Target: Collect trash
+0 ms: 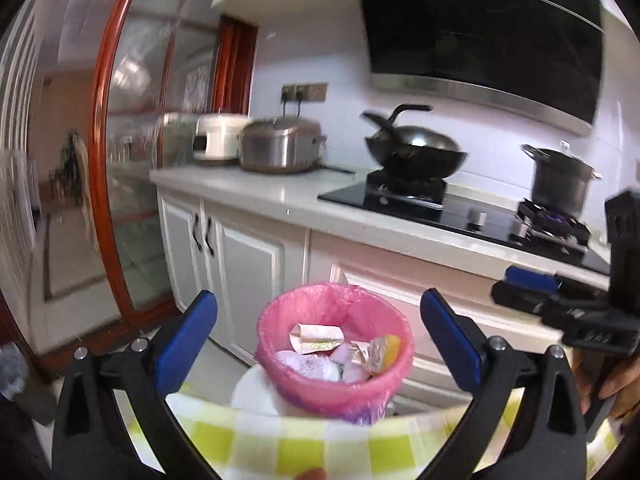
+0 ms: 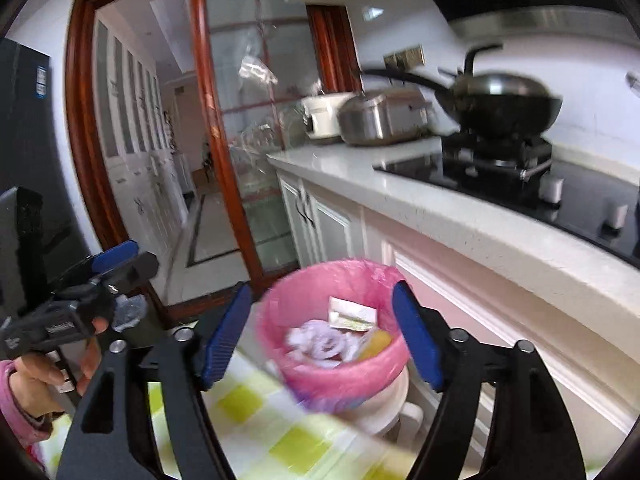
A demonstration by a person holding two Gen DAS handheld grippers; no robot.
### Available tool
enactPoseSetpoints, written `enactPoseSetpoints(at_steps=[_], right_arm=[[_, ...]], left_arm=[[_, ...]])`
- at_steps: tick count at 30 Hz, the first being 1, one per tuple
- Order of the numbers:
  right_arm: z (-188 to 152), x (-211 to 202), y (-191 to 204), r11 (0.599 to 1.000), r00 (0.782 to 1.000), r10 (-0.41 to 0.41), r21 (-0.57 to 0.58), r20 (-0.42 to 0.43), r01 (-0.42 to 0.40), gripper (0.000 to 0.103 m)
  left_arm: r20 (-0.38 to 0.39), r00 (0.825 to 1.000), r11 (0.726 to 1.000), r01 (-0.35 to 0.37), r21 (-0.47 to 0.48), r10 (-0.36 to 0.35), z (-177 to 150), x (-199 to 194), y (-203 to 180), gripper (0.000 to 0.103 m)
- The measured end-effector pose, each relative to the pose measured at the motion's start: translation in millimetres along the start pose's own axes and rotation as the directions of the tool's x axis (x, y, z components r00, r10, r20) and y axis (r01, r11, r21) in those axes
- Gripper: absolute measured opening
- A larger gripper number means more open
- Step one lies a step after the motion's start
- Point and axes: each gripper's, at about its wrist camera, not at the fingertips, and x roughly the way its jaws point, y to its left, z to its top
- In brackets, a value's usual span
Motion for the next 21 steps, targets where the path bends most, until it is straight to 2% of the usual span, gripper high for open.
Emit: enactPoseSetpoints(at_steps=[4, 10, 14, 16, 19, 21], right_arm=[[-1.6, -70.2, 33.3, 1.000, 0.999, -0.002, -0.011, 0.032, 0.002, 0.085], [-26.0, -149.3, 77.9, 0.997, 0.995, -0.064, -0.036, 0.071, 0.066, 0.085], [-49.0, -187.1, 97.7, 0.995, 0.994, -0.100, -0.013, 0.048, 0.101, 0.085], [-58.6, -200.0, 105.6, 0.993, 0.993, -0.116, 0.003, 0.029, 0.116, 0.085], [-73.5, -219.9, 113.9, 0.988, 0.989, -0.148, 0.049, 0.008, 0.147, 0.085], [-82.2, -232.4, 118.9, 0.987, 0.988, -0.152, 0.063, 0.016, 0.150, 0.085]], left_arm=[[0.018, 1.000, 0.999, -0.003, 0.044, 0.002, -1.0, -65.5, -18.3, 0.098], [0.028, 0.999, 0.999, -0.033, 0.034, 0.032, -30.7, -140.0, -31.8, 0.099], [0.009, 1.000, 1.000, -0.025, -0.007, 0.025, -47.6, -181.8, -30.8, 0.099], [0.009, 0.999, 0.999, -0.047, -0.013, 0.047, -50.5, -196.4, -32.7, 0.099], [0.015, 0.996, 0.996, -0.084, -0.003, 0.084, -50.1, -220.9, -41.2, 0.099], [0.035, 0.996, 0.996, -0.084, 0.015, 0.084, -49.8, -235.4, -48.2, 0.099]])
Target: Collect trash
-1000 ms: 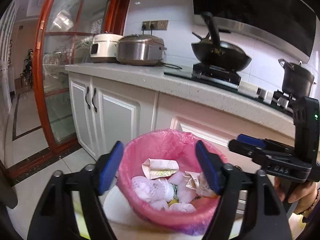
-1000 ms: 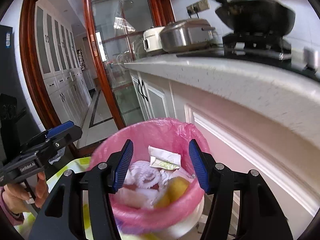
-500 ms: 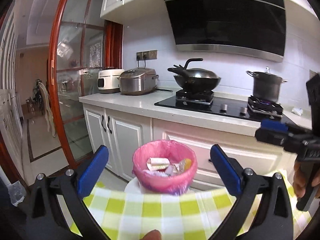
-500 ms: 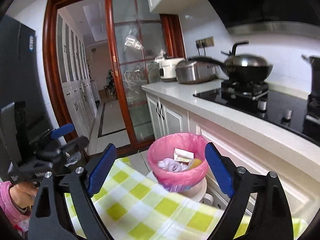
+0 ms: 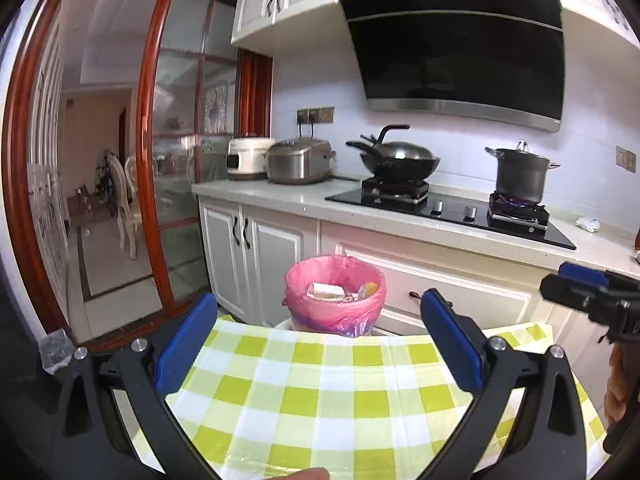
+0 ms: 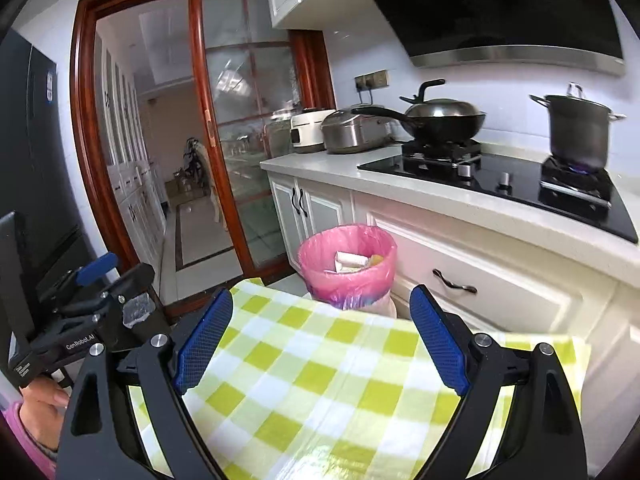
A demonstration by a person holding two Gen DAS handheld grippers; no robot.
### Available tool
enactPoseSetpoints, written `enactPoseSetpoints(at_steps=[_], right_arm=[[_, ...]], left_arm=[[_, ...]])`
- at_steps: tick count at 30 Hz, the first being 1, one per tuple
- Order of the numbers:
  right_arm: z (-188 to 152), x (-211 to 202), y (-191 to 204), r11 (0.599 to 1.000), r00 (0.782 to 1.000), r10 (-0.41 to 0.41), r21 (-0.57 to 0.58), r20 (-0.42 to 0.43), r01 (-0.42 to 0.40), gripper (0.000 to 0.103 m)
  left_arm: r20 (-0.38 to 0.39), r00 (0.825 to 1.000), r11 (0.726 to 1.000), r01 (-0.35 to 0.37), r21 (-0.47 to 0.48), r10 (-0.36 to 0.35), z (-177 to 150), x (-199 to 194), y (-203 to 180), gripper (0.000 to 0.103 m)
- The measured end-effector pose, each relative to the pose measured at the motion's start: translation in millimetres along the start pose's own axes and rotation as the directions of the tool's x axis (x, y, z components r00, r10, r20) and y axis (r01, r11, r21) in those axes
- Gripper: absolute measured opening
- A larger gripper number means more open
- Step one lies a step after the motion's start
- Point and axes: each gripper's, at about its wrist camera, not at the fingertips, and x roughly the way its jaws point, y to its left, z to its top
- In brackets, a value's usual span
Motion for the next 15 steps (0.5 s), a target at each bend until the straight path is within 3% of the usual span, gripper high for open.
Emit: enactPoseSetpoints(at_steps=[3, 15], right_arm=[[-8.3, -15.9, 7.1, 1.000, 1.000, -0.017, -0.026, 0.011, 0.017, 0.085], [-17.1, -48.6, 14.6, 0.998, 0.999, -0.011, -0.053, 0.036, 0.013, 0.085]], left_arm=[[0.000, 1.000, 0.999, 0.015, 0.029, -0.015, -3.1, -16.2, -9.3, 0.099], [-0.044, 0.996, 0.997, 0.072, -0.023, -0.073, -19.4, -48.7, -21.2, 0.099]])
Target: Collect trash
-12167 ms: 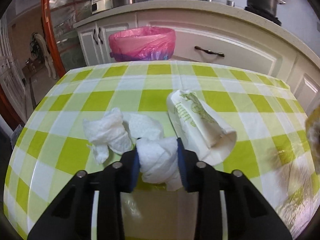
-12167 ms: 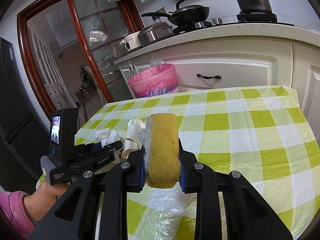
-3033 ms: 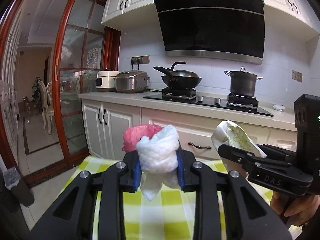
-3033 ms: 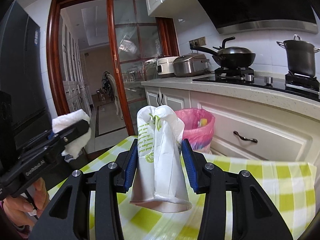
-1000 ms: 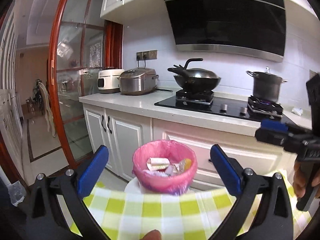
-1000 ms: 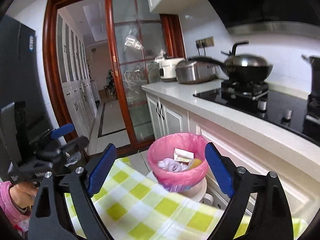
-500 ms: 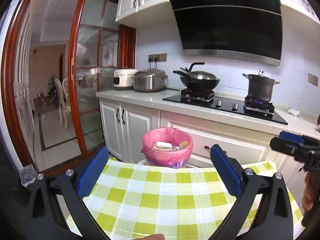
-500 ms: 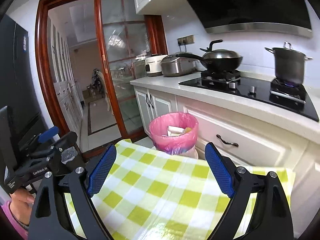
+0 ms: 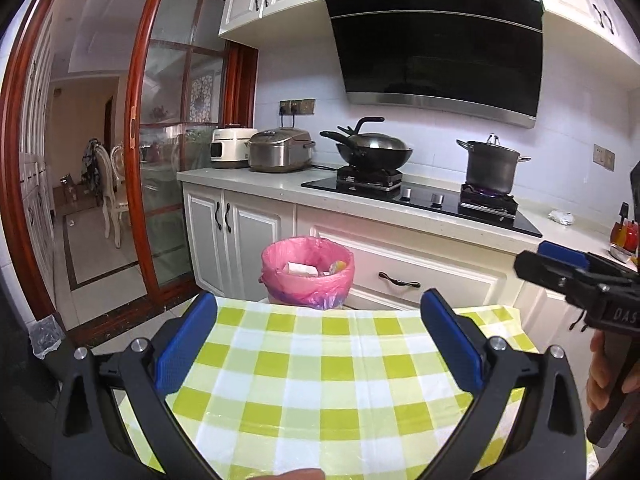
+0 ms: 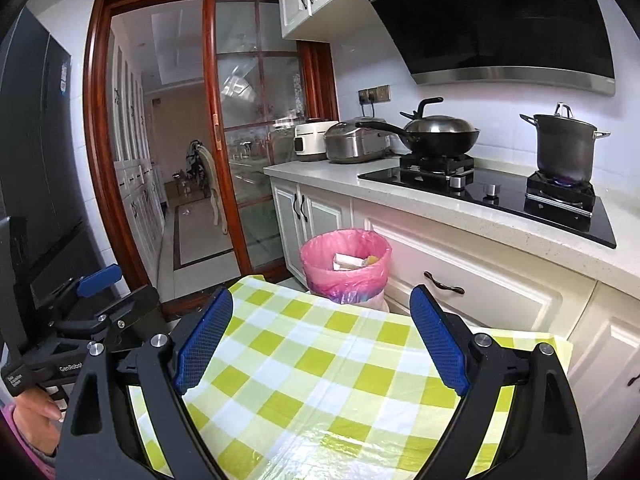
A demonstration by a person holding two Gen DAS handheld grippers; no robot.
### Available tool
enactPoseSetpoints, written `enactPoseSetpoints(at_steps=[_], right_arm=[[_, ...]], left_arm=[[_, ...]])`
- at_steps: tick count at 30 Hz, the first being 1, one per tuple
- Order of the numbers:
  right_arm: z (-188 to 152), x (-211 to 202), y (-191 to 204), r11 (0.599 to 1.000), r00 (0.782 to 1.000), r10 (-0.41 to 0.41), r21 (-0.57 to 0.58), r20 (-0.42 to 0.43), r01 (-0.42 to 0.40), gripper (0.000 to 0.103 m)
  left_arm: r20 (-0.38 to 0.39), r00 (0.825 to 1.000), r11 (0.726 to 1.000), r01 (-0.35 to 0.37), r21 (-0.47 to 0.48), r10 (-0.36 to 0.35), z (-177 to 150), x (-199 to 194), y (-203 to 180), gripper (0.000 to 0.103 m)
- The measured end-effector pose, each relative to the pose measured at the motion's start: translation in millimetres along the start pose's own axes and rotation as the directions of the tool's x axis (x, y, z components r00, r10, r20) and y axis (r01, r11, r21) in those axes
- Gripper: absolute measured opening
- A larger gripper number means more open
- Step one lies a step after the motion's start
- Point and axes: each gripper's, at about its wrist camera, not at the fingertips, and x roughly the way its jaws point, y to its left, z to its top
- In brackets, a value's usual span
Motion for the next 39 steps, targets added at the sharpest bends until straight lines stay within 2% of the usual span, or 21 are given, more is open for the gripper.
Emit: enactPoseSetpoints(at_steps=[5, 9, 39], right_arm=[[-2.5, -2.2, 3.0, 1.000, 1.000, 0.007, -0.009, 0.003, -0.007, 0.085], [-5.4, -1.3, -1.6, 1.000, 1.000, 0.005, -0.004, -0.004, -0.005, 0.085], [-14.6, 9.9, 1.3, 1.000, 1.000, 0.019, -0.001, -0.023, -0.019, 0.085]], left_arm=[[0.020, 1.000, 1.000, -0.014, 0.027, 0.013, 5.9, -8.0, -8.4, 0.099], [0.022, 1.000, 1.000, -0.021, 0.014, 0.020, 8.2, -7.9, -5.8, 0.099], [-0.007, 1.000, 1.000, -0.020, 0.019, 0.021, 2.2, 5.9, -4.3, 0.099]])
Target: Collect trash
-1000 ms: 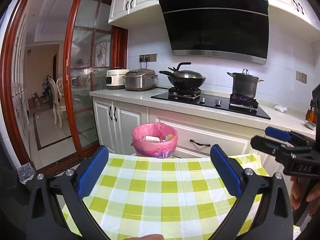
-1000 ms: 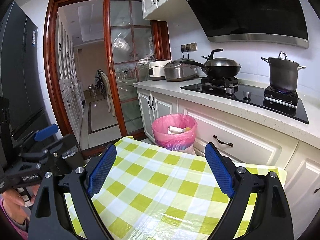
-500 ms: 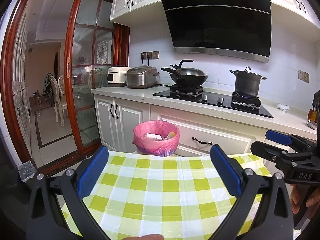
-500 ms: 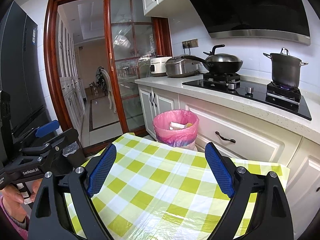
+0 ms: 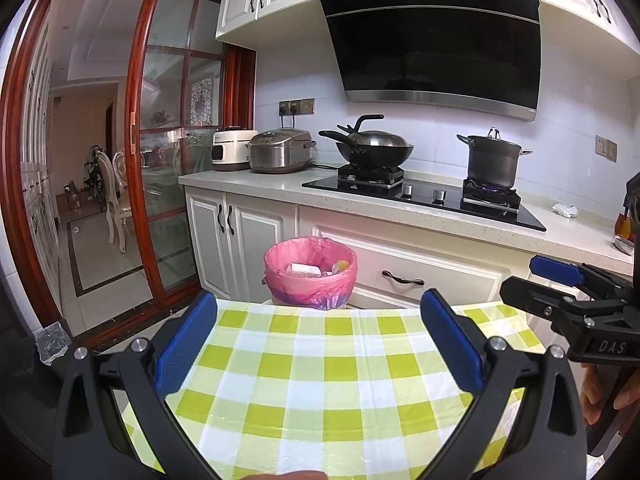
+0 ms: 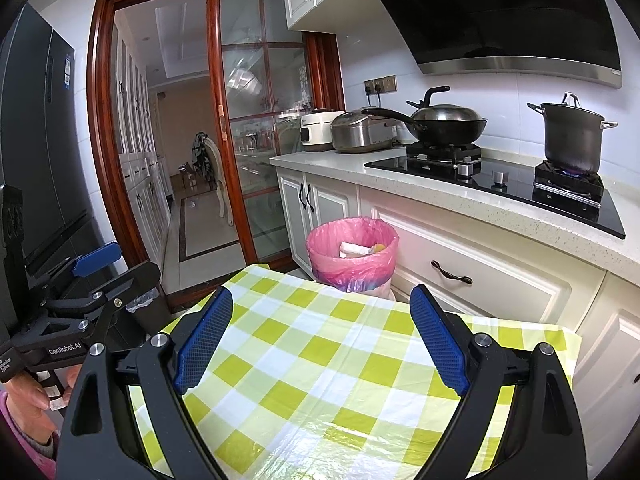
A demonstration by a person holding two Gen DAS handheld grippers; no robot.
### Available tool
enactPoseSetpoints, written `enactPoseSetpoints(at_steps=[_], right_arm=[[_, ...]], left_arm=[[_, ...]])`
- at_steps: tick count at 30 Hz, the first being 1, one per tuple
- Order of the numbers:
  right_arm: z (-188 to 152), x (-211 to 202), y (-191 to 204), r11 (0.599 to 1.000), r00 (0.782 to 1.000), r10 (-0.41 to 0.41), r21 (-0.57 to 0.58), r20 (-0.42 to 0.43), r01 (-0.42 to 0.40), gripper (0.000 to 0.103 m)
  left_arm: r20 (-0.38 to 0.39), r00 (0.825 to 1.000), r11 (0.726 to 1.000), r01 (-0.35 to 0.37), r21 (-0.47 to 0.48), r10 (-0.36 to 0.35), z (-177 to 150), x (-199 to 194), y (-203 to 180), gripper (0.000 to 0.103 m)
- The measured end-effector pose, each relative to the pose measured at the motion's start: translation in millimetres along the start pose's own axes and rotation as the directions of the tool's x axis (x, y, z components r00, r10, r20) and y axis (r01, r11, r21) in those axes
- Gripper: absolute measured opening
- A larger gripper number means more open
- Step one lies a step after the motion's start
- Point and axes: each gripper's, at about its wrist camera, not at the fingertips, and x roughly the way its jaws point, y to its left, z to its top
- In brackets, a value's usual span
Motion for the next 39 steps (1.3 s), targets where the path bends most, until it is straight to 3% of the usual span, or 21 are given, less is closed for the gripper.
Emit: enactPoseSetpoints(at_steps=[39], right_arm=[[-7.9, -0.8, -11.9, 1.000, 1.000, 0.000, 0.014, 0.010, 0.000, 0.085]], left_arm=[[-0.017, 0.999, 0.999, 0.032, -0.009, -0.032, -3.1, 2.6, -6.3, 0.099]])
